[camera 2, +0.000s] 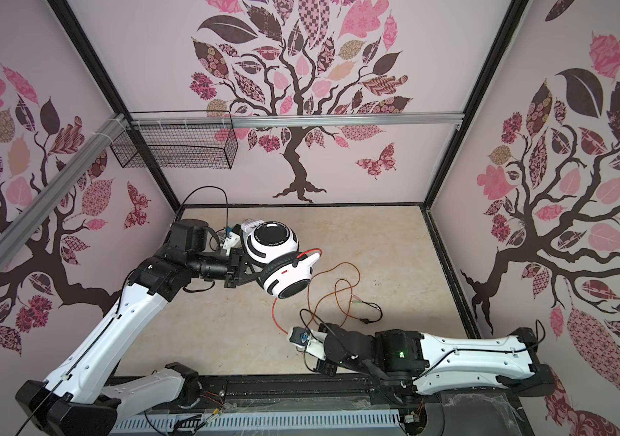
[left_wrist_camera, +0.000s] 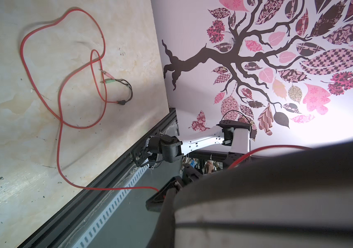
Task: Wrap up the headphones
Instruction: 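Hold the headset up with the left gripper while the right gripper draws the cable taut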
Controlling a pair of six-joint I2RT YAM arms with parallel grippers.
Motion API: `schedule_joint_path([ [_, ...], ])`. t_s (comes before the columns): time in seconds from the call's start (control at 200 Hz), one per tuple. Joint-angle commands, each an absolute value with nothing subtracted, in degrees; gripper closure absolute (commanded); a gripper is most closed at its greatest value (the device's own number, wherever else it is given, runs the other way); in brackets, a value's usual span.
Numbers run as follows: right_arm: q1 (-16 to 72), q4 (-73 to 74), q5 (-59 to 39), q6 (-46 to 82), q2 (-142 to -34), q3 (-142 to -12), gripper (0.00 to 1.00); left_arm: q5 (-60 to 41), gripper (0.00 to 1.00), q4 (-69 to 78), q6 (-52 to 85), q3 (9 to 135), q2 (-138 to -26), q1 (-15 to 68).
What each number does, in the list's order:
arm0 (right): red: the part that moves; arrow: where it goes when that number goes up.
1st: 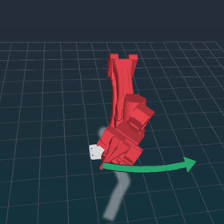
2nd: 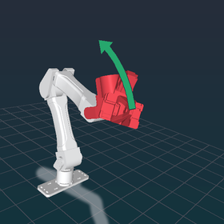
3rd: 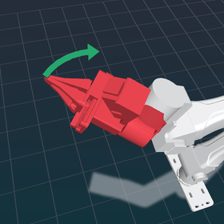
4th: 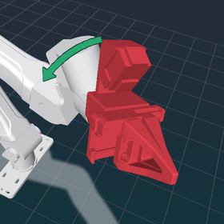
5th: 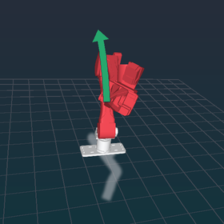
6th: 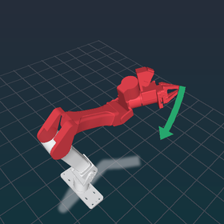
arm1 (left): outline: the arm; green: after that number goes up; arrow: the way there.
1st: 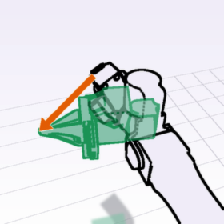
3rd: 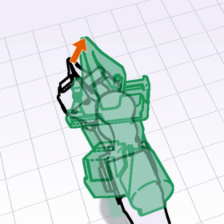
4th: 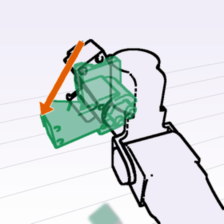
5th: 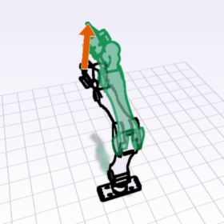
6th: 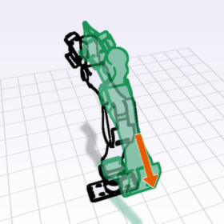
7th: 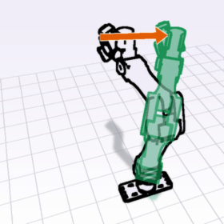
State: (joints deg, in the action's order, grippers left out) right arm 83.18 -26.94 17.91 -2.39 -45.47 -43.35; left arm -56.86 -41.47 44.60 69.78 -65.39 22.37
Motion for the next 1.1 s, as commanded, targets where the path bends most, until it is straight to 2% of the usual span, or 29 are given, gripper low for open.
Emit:
schedule_joint_path([
  [0.0, 79.4, -29.3, 22.3, 2.7, -41.5, -42.4, 1.00, -60.2, 1.00, -40.3, 42.7, 72.2, -63.6, 22.1],
  [0.205, 75.8, -28.9, 22.4, 3.1, -43.1, -42.6, 1.00, -60.9, 1.00, -38.4, 44.3, 71.9, -63.0, 22.1],
  [0.495, 75.8, -19.0, 3.8, 3.1, -59.3, -43.2, 1.00, -63.6, 1.00, -24.1, 56.1, 72.1, -63.4, 22.1],
  [0.74, 75.9, -14.6, -1.4, 3.4, -65.4, -45.3, 1.00, -62.5, 1.00, -18.8, 60.9, 75.4, -65.3, 22.1],
  [1.095, 83.3, -15.7, -0.5, 3.8, -72.6, -50.6, 1.00, -47.1, 1.00, -28.2, 54.7, 79.9, -69.1, 21.7],
])
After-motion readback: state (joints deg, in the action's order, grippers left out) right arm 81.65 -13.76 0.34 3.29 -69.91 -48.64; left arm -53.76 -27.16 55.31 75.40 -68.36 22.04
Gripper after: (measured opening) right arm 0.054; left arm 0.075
